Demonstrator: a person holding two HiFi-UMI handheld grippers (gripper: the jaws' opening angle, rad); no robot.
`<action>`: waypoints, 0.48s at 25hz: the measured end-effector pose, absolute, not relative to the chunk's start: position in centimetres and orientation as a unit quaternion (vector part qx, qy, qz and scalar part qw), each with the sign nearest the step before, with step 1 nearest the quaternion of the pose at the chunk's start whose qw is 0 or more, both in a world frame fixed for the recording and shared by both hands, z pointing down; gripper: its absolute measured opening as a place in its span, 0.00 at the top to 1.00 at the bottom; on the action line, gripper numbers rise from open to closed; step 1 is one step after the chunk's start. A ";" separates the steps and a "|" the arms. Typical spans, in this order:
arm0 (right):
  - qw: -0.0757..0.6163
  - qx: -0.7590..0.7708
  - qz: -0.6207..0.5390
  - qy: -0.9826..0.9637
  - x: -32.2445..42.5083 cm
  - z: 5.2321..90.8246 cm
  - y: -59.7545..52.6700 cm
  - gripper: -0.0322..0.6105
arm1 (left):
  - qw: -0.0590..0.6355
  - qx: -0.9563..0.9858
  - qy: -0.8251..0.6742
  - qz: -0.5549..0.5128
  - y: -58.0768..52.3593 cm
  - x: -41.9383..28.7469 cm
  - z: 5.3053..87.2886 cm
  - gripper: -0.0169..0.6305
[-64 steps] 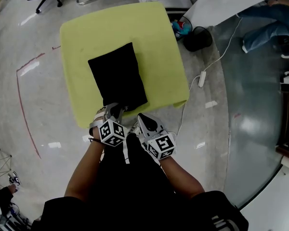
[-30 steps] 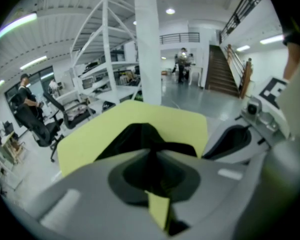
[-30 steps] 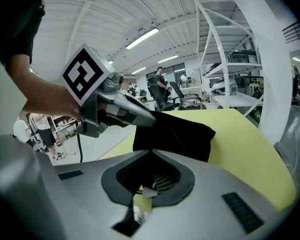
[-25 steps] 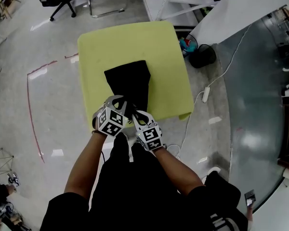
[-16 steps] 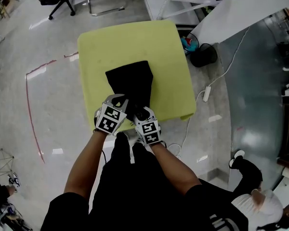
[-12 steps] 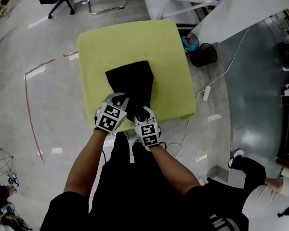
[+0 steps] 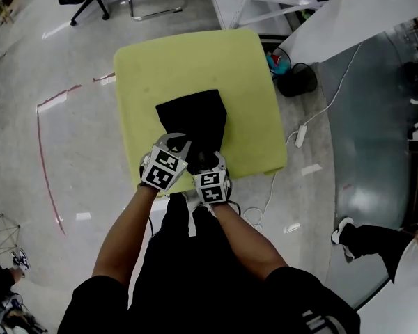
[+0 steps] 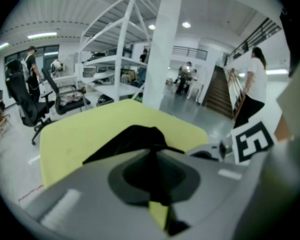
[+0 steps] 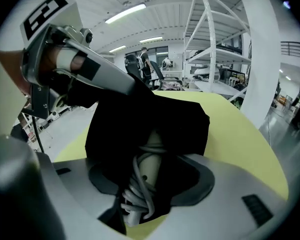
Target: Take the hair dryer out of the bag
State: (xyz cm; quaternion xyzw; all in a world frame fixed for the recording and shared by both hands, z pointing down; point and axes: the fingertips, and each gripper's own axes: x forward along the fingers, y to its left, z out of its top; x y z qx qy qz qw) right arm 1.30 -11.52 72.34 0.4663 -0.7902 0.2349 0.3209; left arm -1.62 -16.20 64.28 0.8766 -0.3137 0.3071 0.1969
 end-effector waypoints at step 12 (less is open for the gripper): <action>0.376 0.467 0.275 -0.752 0.7 74.9 -12.7 0.54 | 0.203 0.880 -0.295 0.312 -15.8 -1.4 65.3 0.95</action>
